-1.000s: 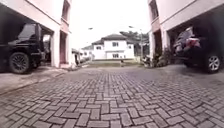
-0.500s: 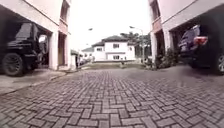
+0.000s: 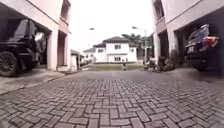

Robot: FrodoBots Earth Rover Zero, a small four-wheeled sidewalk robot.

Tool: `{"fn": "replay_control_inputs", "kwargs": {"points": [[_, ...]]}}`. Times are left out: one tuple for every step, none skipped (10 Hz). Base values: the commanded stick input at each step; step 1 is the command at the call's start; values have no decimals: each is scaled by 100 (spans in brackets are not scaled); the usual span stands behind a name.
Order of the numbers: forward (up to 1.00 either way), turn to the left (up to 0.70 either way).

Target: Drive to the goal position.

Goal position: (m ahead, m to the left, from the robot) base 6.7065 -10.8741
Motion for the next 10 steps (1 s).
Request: {"fn": "replay_control_inputs", "kwargs": {"points": [[69,3],[69,3],[69,3],[69,3],[69,3],[69,3],[69,3],[69,3],[69,3],[69,3]]}}
